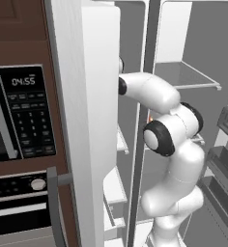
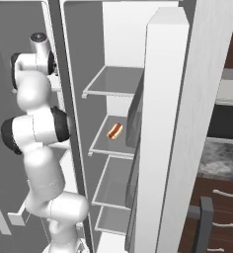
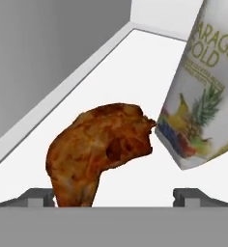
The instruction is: Pick up the frozen chicken drumstick from the freezer, place it on any shelf in the fridge, and close the fridge and freezer doors when done.
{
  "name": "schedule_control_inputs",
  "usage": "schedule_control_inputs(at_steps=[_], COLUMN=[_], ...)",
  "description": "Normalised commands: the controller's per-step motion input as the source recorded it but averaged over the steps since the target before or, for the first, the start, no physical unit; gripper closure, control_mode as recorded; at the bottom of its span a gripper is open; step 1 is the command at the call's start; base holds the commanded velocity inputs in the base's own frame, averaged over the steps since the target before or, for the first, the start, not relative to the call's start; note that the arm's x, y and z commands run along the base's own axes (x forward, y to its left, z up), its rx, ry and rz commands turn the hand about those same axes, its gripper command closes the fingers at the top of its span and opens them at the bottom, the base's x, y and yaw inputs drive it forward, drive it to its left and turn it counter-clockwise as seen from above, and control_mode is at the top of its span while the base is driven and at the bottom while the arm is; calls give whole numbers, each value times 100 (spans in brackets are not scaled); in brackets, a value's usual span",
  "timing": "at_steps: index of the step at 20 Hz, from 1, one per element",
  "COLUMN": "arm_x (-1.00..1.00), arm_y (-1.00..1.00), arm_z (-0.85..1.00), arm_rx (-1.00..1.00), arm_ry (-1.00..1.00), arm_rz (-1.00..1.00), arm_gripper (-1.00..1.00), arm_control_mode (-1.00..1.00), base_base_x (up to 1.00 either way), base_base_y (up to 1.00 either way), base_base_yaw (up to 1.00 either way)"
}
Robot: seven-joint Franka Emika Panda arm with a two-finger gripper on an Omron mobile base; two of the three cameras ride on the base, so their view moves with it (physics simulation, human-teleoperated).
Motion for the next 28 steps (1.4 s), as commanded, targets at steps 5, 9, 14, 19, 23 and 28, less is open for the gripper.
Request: schedule_control_inputs(at_steps=[5,9,14,19,23,28], arm_x=[16,-3,-43,-58,-60,-93], arm_y=[6,-3,-11,-37,-59,-15], arm_z=[-64,-52,-44,-9,0,9], arm_rx=[0,0,0,0,7,13], arm_ry=[5,-2,-13,-28,-24,-12], arm_rz=[0,0,-1,-5,-10,-15], arm_gripper=[100,100,100,100,100,100], arm_control_mode=[-100,-100,-100,-100,-100,-100], base_base_x=[0,0,0,0,0,0], base_base_y=[0,0,0,0,0,0], base_base_yaw=[0,0,0,0,0,0])
